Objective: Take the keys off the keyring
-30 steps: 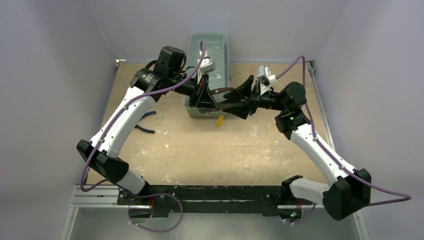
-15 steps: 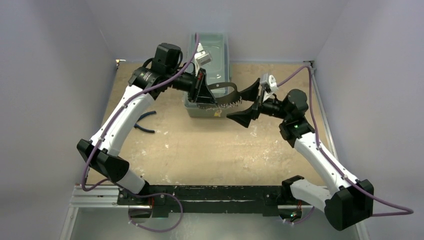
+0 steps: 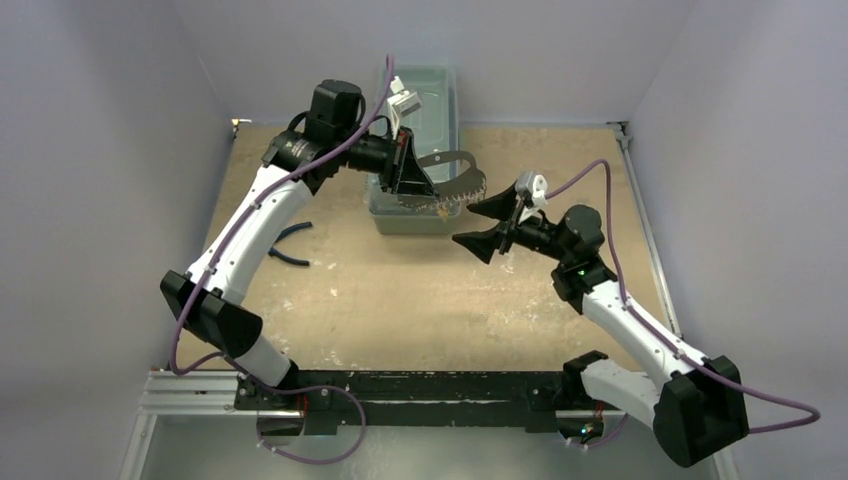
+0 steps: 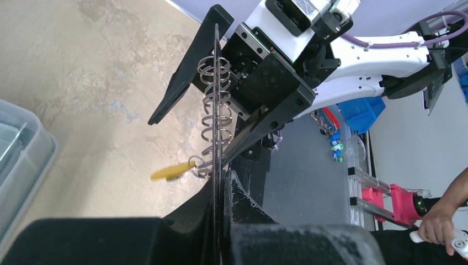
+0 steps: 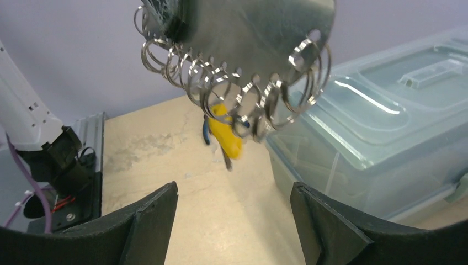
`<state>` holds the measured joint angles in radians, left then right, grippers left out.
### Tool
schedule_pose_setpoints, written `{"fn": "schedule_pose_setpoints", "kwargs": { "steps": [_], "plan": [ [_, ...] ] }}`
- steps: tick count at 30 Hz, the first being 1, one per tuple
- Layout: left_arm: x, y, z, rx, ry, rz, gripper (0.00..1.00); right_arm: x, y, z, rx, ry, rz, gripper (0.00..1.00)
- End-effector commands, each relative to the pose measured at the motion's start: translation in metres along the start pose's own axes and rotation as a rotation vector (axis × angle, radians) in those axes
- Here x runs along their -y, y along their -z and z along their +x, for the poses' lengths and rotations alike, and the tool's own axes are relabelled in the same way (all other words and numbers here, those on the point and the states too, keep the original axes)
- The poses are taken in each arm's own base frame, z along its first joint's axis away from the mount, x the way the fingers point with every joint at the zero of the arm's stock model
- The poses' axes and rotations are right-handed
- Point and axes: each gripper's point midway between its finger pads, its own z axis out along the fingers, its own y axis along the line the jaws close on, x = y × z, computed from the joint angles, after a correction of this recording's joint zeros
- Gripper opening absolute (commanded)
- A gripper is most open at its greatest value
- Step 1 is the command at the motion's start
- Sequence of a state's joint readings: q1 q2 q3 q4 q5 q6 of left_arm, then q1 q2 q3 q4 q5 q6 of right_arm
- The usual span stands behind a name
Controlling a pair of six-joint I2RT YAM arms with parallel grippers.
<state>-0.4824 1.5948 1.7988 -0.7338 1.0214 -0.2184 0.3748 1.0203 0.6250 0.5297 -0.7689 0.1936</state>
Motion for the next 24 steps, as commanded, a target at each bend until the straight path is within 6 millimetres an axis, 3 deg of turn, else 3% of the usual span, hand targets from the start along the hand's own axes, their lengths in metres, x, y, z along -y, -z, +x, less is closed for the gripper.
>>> {"fn": "schedule_pose_setpoints", "kwargs": {
  "steps": [1,8,15,24],
  "plan": [
    [0.013,0.004,-0.021,0.05,-0.047,0.036,0.0,0.003,-0.012,-0.031,0.134,0.109,0.023,0.79],
    [0.013,0.003,-0.024,0.053,-0.051,0.044,0.0,-0.003,-0.028,-0.04,0.18,0.13,-0.008,0.79],
    [0.012,0.002,-0.025,0.059,-0.05,0.044,0.0,-0.017,-0.041,-0.045,0.218,0.13,-0.048,0.68],
    [0.012,0.002,-0.027,0.07,-0.043,0.051,0.0,-0.01,-0.048,-0.059,0.27,0.159,-0.013,0.61]
  ]
}}
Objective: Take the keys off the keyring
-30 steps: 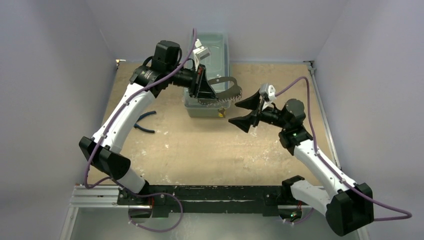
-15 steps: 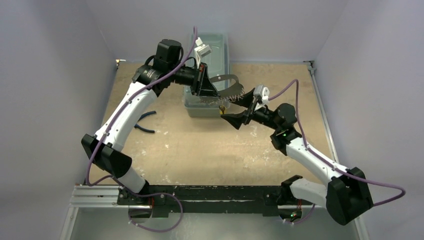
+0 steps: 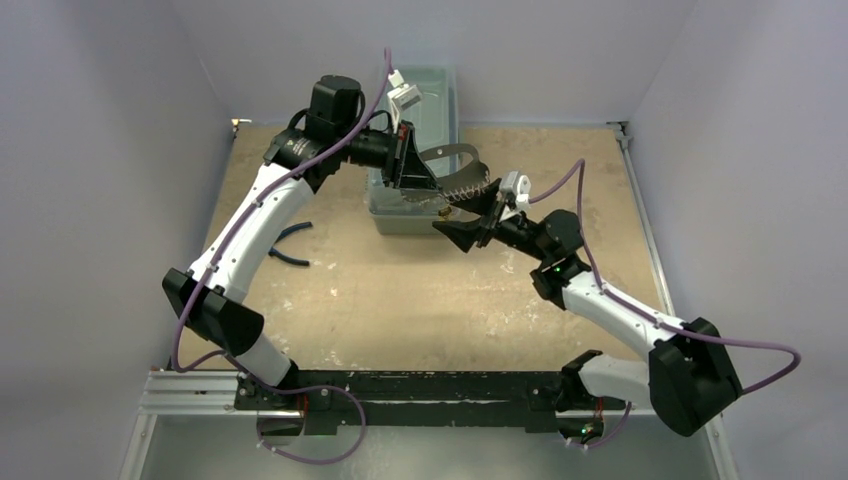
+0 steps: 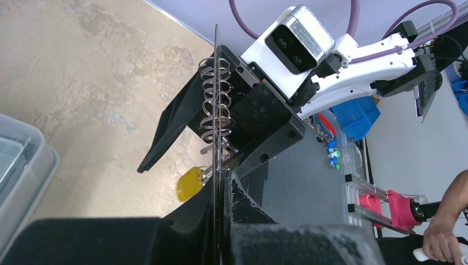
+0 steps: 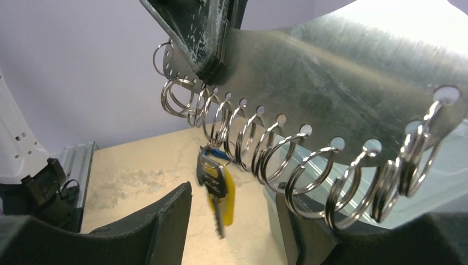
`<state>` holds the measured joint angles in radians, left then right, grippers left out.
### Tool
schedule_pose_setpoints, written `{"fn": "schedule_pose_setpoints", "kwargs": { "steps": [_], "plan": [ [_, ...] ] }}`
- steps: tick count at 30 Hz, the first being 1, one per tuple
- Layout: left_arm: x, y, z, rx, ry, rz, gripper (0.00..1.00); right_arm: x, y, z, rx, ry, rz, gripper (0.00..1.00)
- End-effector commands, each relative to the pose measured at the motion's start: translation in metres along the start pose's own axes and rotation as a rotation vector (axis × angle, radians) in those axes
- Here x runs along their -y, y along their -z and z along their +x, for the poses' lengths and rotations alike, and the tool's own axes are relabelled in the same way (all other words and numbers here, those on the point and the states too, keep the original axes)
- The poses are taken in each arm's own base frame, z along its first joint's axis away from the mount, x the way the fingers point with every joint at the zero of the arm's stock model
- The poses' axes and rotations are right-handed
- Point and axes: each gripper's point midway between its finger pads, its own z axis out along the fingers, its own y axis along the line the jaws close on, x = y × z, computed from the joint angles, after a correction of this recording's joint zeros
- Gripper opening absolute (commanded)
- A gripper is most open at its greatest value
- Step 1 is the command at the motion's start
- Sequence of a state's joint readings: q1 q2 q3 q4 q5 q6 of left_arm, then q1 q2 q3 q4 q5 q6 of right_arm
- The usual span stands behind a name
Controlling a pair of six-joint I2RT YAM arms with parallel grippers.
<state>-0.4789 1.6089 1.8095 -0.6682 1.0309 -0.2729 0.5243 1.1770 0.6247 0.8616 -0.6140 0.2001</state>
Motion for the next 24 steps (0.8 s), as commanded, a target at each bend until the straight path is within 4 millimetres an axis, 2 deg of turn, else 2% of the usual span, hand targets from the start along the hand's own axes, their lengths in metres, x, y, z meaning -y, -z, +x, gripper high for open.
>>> {"fn": "schedule_pose_setpoints", "kwargs": {
  "steps": [1,14,16,24],
  "plan": [
    [0.013,0.004,-0.016,0.039,-0.044,0.039,0.0,0.002,-0.012,-0.043,0.119,0.079,0.004,0.59],
    [0.011,0.004,-0.016,0.041,-0.045,0.033,0.0,-0.002,-0.016,-0.055,0.155,0.104,-0.016,0.5],
    [0.011,0.005,-0.017,0.045,-0.046,0.031,0.0,-0.003,-0.016,-0.056,0.157,0.105,-0.019,0.43],
    [-0.007,0.016,-0.024,0.081,-0.019,-0.027,0.0,-0.005,-0.01,-0.05,0.129,0.09,-0.012,0.04]
  ]
}}
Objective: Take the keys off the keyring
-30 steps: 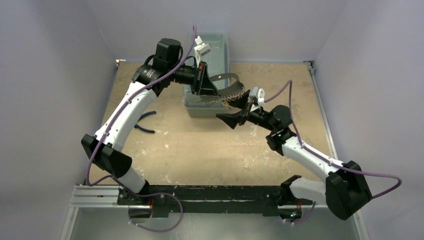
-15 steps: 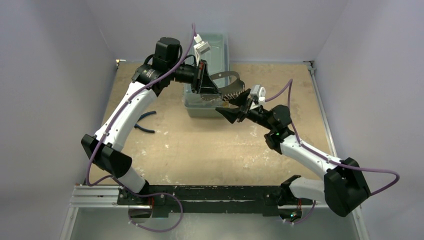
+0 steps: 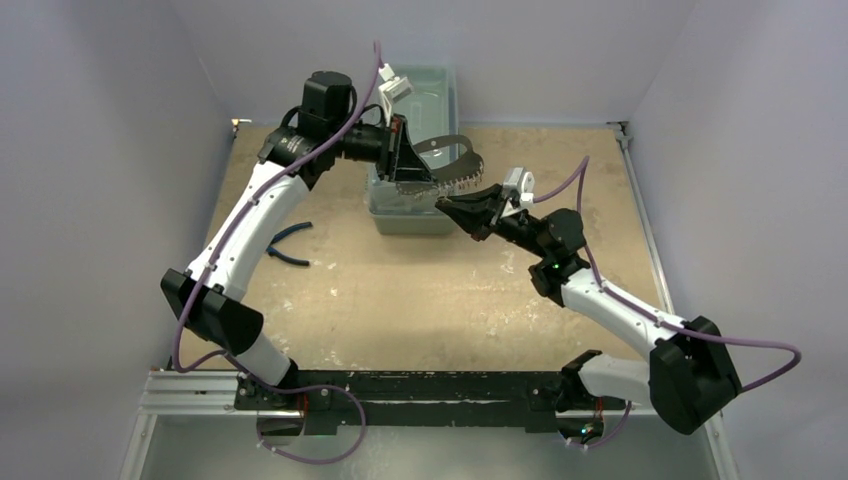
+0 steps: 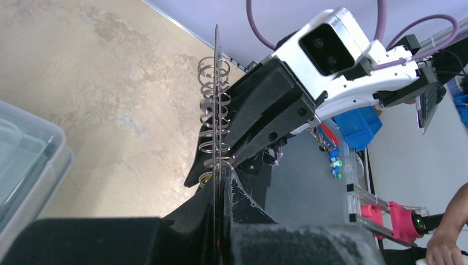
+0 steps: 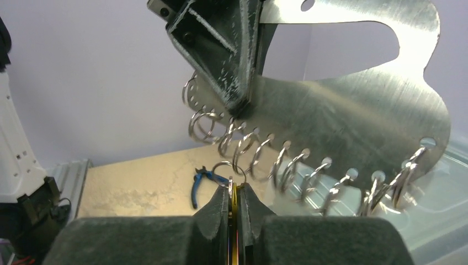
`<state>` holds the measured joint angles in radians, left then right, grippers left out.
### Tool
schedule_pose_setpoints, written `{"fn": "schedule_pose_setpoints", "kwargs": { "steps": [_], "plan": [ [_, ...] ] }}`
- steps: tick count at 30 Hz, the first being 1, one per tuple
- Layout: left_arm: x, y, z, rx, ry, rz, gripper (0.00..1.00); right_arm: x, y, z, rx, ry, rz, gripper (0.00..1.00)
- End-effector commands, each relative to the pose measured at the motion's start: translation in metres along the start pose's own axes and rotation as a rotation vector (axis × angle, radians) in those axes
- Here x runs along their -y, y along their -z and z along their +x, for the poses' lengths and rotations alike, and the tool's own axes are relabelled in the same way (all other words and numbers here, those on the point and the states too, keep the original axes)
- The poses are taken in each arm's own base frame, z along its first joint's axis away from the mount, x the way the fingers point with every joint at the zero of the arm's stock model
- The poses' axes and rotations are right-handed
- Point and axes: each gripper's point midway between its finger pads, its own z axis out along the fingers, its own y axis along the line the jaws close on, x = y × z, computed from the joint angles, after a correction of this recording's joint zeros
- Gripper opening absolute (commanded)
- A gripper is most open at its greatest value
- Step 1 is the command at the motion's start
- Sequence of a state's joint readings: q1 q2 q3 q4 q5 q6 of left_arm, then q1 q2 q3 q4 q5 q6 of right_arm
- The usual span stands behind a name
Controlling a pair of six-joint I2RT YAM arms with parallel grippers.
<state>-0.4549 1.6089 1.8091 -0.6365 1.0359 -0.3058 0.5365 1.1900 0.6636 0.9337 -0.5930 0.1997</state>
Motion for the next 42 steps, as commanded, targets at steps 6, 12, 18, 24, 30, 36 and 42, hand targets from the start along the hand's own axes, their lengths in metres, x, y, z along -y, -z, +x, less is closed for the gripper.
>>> {"fn": "schedule_pose_setpoints", "kwargs": {
  "steps": [6,12,18,24,30,36,42],
  "plan": [
    [-0.015,0.014,-0.014,0.066,-0.014,-0.062,0.0,-0.003,0.002,-0.017,0.013,0.009,0.014,0.0],
    [-0.024,0.013,0.002,0.051,0.004,-0.079,0.0,-0.006,0.008,-0.013,-0.024,0.001,0.018,0.0],
    [-0.036,0.01,0.029,0.043,0.047,-0.095,0.0,-0.012,0.015,-0.015,-0.048,-0.011,0.021,0.0],
    [-0.049,0.01,0.018,0.123,0.017,-0.128,0.0,0.017,0.012,-0.013,-0.1,-0.026,0.069,0.0],
    [-0.091,0.016,-0.006,0.211,0.061,-0.172,0.0,0.062,-0.016,-0.016,-0.213,-0.009,0.04,0.0],
    [-0.134,0.018,-0.007,0.21,0.141,-0.162,0.0,0.088,-0.03,0.002,-0.371,0.055,-0.024,0.0],
    [-0.145,0.018,0.005,0.179,0.126,-0.176,0.0,0.088,-0.02,0.025,-0.469,0.047,-0.062,0.0]
  ]
}}
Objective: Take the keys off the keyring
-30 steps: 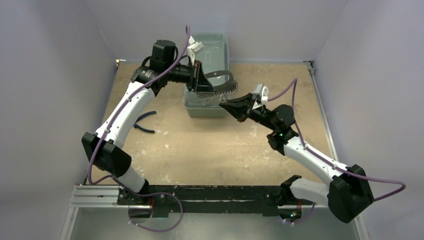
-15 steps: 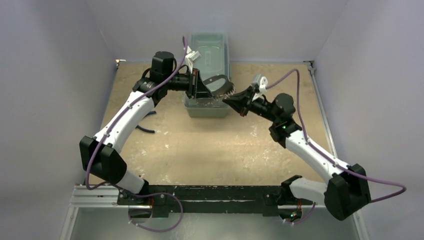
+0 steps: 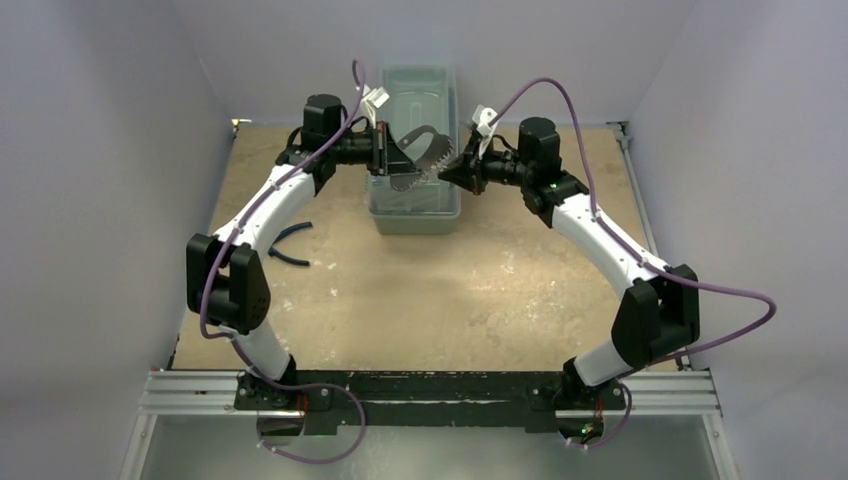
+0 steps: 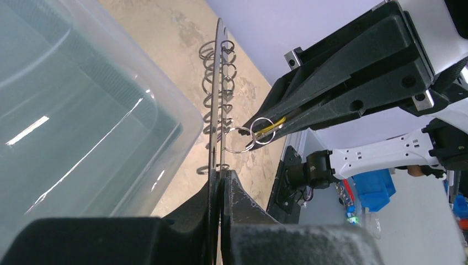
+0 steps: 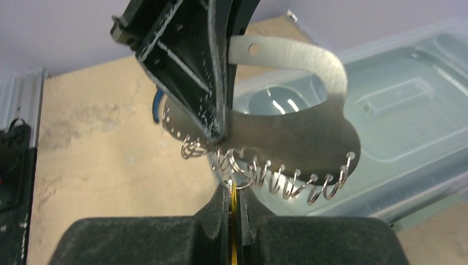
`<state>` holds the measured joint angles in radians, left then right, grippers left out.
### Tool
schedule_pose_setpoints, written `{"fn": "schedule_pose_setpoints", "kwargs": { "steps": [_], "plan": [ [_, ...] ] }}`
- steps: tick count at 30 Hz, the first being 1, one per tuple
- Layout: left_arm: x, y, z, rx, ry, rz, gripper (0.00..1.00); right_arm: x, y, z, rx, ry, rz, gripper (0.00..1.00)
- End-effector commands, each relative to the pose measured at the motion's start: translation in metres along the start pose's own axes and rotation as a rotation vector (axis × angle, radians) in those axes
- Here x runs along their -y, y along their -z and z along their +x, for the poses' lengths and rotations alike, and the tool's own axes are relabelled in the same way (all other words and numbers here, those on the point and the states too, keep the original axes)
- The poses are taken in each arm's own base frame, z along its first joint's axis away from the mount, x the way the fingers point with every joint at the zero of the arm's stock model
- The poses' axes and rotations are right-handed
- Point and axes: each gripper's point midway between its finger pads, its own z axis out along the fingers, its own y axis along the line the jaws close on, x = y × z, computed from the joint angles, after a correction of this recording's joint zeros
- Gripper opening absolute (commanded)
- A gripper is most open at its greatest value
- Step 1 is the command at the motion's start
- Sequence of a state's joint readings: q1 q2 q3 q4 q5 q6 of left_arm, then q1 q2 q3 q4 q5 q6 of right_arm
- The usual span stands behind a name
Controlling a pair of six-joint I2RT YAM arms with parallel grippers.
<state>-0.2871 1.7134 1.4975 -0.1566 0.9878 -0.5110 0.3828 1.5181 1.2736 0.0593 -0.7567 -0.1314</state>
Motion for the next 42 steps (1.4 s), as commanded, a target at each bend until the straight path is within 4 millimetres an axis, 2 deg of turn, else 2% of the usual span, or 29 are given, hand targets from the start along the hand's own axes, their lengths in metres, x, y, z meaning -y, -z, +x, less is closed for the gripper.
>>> {"fn": "schedule_pose_setpoints", "kwargs": {
  "steps": [1,5,11,14,20,26,32,38,42],
  "plan": [
    [-0.006,0.007,-0.011,0.034,-0.053,-0.023,0.0,-0.008,0.01,-0.015,-0.015,0.084,-0.055,0.0],
    [-0.008,0.006,-0.01,0.039,-0.042,-0.017,0.0,-0.011,0.008,-0.002,-0.037,0.063,-0.082,0.0],
    [0.0,0.022,0.027,-0.041,-0.123,-0.03,0.0,-0.019,0.014,0.0,-0.035,0.079,-0.09,0.0],
    [0.001,0.025,0.035,-0.047,-0.13,-0.053,0.0,-0.022,0.017,0.005,-0.045,0.078,-0.087,0.0],
    [0.008,0.027,0.032,-0.037,-0.185,-0.065,0.0,-0.025,0.019,0.018,-0.096,0.07,-0.097,0.0],
    [0.02,0.021,0.026,-0.031,-0.218,-0.093,0.0,-0.034,0.012,0.018,-0.119,0.085,-0.092,0.0],
    [0.021,0.021,0.014,0.009,-0.22,-0.141,0.0,-0.035,0.011,0.023,-0.139,0.071,-0.059,0.0],
    [0.005,0.016,0.024,-0.022,-0.161,-0.165,0.0,-0.037,0.013,0.009,-0.077,0.069,-0.048,0.0],
    [0.003,0.008,0.004,0.033,-0.151,-0.158,0.0,-0.024,0.005,-0.009,-0.028,0.046,-0.001,0.0]
  ]
}}
